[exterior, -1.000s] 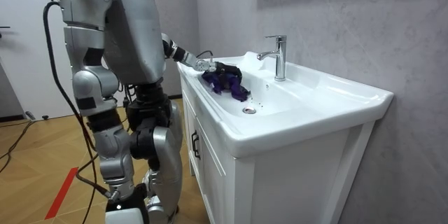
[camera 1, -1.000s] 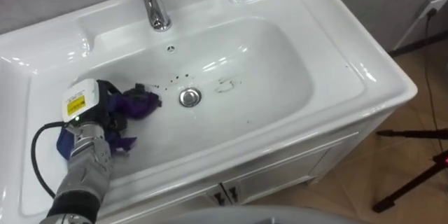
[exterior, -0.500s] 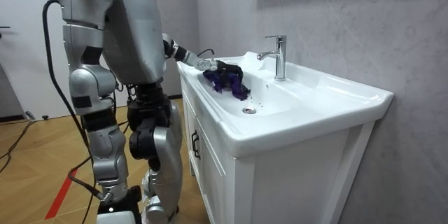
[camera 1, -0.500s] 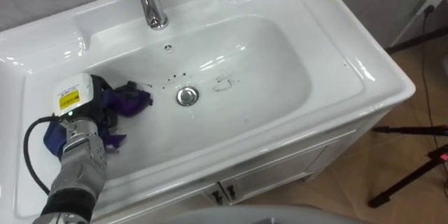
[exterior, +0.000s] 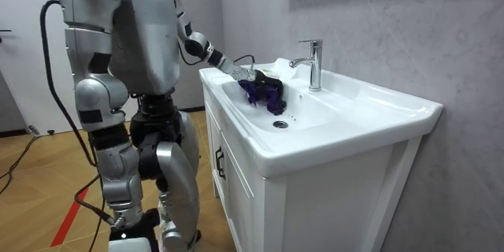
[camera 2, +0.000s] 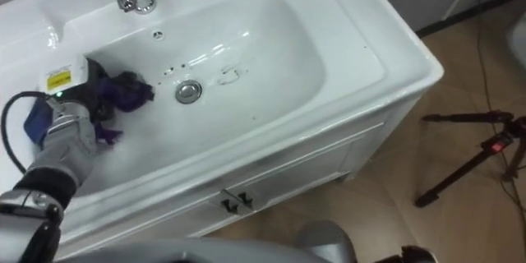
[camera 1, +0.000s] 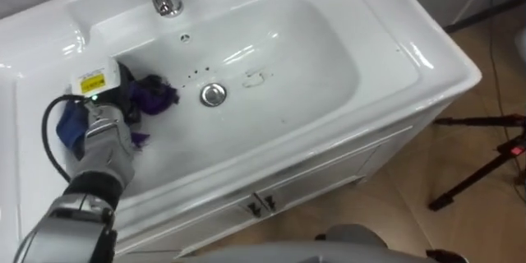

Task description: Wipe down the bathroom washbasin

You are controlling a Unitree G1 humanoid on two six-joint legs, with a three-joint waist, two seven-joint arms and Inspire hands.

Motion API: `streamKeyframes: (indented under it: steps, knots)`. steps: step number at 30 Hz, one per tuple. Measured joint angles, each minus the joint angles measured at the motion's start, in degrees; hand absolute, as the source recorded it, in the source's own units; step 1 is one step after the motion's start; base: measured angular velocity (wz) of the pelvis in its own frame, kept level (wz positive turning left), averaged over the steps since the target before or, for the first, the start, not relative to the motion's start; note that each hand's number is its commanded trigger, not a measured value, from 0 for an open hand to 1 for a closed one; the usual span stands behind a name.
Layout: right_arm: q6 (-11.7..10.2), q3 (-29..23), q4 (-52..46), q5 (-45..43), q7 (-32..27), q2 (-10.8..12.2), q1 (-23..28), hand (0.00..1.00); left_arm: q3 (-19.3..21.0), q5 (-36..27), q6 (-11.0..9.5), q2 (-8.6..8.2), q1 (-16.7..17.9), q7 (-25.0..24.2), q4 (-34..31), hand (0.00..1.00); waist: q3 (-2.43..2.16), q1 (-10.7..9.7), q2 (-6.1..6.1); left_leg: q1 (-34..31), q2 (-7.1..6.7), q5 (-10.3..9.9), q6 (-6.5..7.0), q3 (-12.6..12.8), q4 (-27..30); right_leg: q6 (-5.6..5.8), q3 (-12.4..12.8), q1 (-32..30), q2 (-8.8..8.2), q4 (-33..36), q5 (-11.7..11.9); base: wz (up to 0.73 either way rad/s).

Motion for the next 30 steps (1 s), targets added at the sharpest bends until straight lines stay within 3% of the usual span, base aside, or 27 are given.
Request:
streamKeyframes:
  steps: [5,9,12,16,20,24,30]
  knots:
    - [-0.1,2.5,3.0,2.1,-1.2,-0.2,-3.4,0.0,-0.9,-1.8,1.0,0.04,-6.5,0.5,7.7,1.0,0.13,-0.9,-0.06,-3.5,-0.68,1.9,0.26,0.9,-0.1,-0.21,0.8,-4.5,-0.7,1.3,0.5,-0.04]
    - [0.0,5.9,3.2,3.2,-3.5,-0.4,-3.7,0.0,-1.0,-4.6,2.9,0.09,-9.5,1.9,10.9,1.0,0.7,-2.0,-0.96,-5.7,-0.75,2.4,0.28,2.0,1.0,-0.24,2.5,-7.5,-0.61,3.1,0.9,-0.12]
    - [0.2,7.3,3.1,5.1,-3.8,-0.6,-3.6,0.0,-1.6,-6.0,3.0,0.21,-11.4,3.1,12.7,1.0,1.0,-2.9,-1.54,-7.9,-0.62,2.4,0.32,2.6,2.9,-0.16,2.9,-9.6,-0.72,4.2,1.1,-0.08]
    - [0.5,7.6,2.7,5.5,-4.1,-0.6,-4.3,0.0,-2.7,-9.0,3.0,0.44,-13.0,5.3,13.8,1.0,1.33,-4.7,-2.5,-10.0,-0.34,2.4,0.45,3.9,3.9,0.02,3.2,-11.9,-0.75,5.0,1.5,-0.08]
    - [0.5,7.7,3.1,6.3,-4.7,-0.6,-6.2,0.0,-5.5,-12.3,3.0,0.25,-15.9,5.7,16.0,1.0,1.31,-6.0,-2.53,-11.7,-0.31,2.5,0.76,4.3,4.4,0.24,4.0,-13.5,-0.56,5.0,2.7,-0.07]
    - [0.4,10.1,2.8,8.0,-6.2,-0.5,-8.1,0.0,-8.5,-17.2,3.0,-0.38,-17.1,6.9,16.7,1.0,1.42,-7.2,-2.26,-12.4,0.08,2.2,1.09,5.4,4.5,-0.4,4.5,-14.6,-0.61,5.3,3.7,-0.14]
    - [0.0,11.1,2.5,8.9,-7.1,0.0,-9.0,0.0,-8.7,-26.9,2.2,-0.68,-17.4,9.2,16.7,1.0,1.47,-7.5,-2.06,-13.1,0.17,2.1,1.27,6.9,4.8,-0.45,5.0,-16.1,-0.71,6.3,3.7,-0.07]
